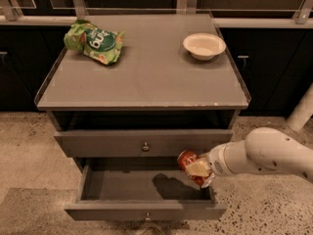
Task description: Place coke can into middle drawer
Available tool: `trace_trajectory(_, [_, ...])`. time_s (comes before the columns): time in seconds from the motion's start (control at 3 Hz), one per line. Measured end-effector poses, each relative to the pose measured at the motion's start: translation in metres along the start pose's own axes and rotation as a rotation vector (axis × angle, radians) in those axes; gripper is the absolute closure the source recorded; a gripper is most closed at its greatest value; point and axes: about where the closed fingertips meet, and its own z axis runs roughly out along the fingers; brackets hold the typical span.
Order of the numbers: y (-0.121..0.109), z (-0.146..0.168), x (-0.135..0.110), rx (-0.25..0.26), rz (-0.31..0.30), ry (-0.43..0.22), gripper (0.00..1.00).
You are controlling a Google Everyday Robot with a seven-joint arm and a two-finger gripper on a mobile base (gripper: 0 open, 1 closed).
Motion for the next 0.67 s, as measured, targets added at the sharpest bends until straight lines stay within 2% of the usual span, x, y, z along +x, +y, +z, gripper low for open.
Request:
trace_trajectory(0.33, [-0.007,0.001,-0.006,0.031,0.006,-0.028,1.00])
trace_trajectory(0.67, [-0.022,0.017,0.007,0.062,0.077,-0.049,1.00])
